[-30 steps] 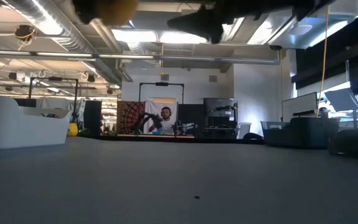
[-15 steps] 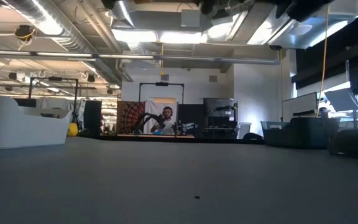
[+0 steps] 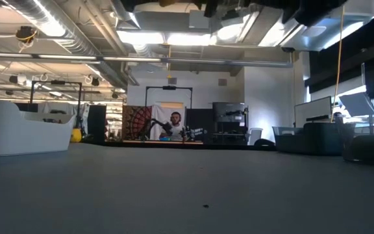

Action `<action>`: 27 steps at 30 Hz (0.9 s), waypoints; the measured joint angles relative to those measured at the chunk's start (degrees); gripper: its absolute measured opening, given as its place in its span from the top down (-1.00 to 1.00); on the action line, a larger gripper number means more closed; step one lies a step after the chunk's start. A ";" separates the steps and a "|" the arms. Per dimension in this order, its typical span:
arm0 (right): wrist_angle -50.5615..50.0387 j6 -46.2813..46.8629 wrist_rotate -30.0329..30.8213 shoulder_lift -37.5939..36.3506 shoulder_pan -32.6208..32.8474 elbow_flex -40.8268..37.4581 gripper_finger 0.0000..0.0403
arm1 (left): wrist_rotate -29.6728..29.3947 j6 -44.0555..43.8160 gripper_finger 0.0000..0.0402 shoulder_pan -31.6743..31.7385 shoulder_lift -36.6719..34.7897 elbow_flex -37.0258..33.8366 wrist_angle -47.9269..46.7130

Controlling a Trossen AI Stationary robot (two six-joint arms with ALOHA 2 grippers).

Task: Sort produce into baskets
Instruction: Put the lemon into the blue bin

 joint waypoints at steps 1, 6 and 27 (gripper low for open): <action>-0.61 -0.96 0.03 0.27 0.00 0.36 -0.63 | 0.09 0.61 -0.07 0.34 0.32 -0.06 0.93; -2.26 -6.46 -0.42 0.56 -0.21 2.50 -0.53 | 0.28 4.20 -0.07 1.18 0.31 -0.06 2.42; -12.11 -10.13 -4.17 -2.89 -6.19 5.39 -0.10 | -1.32 7.64 -0.26 2.44 0.14 -0.06 6.46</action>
